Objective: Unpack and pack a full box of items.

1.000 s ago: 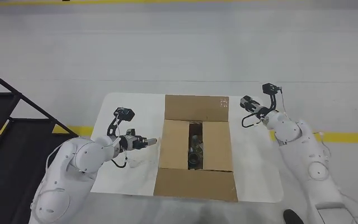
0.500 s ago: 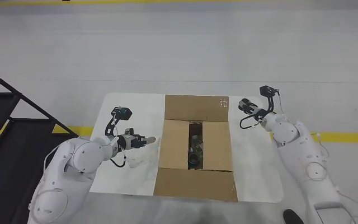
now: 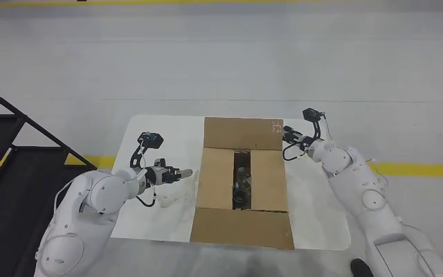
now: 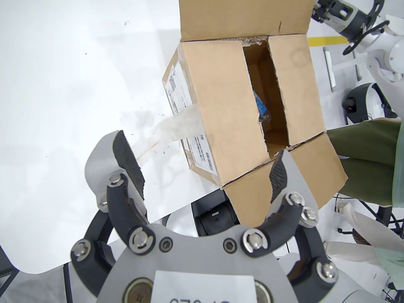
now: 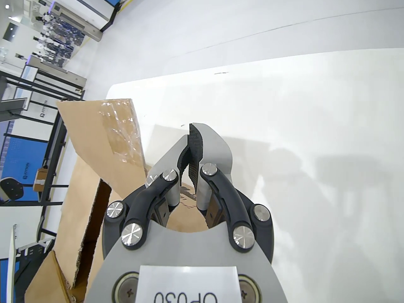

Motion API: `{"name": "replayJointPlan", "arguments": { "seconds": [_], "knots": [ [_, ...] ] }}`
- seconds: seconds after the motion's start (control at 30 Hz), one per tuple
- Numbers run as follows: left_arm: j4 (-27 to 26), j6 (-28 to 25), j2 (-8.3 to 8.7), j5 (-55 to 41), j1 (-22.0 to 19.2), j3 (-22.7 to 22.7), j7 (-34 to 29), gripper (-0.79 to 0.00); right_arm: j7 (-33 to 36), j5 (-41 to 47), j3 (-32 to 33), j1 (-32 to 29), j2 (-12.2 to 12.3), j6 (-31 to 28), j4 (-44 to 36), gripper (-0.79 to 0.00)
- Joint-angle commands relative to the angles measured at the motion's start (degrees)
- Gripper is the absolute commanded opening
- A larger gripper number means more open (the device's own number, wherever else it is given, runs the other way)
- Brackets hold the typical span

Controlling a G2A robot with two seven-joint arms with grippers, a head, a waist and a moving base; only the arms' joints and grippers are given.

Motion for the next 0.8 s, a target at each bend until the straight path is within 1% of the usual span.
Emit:
{"name": "replayJointPlan", "arguments": {
  "seconds": [0.0,0.23,0.43,0.57,0.77],
  "knots": [
    [0.00,0.00,0.00,0.00,0.00,0.00,0.00,0.000,0.81,1.49,-0.49,1.26,-0.52,-3.12,2.86,-0.785],
    [0.00,0.00,0.00,0.00,0.00,0.00,0.00,0.000,2.48,3.83,-0.87,3.66,-1.15,-13.19,8.83,-0.785],
    [0.00,0.00,0.00,0.00,0.00,0.00,0.00,0.000,3.64,1.35,-1.12,4.61,-0.49,-20.79,9.79,-0.785],
    [0.00,0.00,0.00,0.00,0.00,0.00,0.00,0.000,3.74,-1.55,-1.15,4.64,0.33,-23.08,9.46,-0.785],
    [0.00,0.00,0.00,0.00,0.00,0.00,0.00,0.000,3.90,-5.43,-0.75,3.80,1.77,-25.57,6.62,-0.785]
  ]
}}
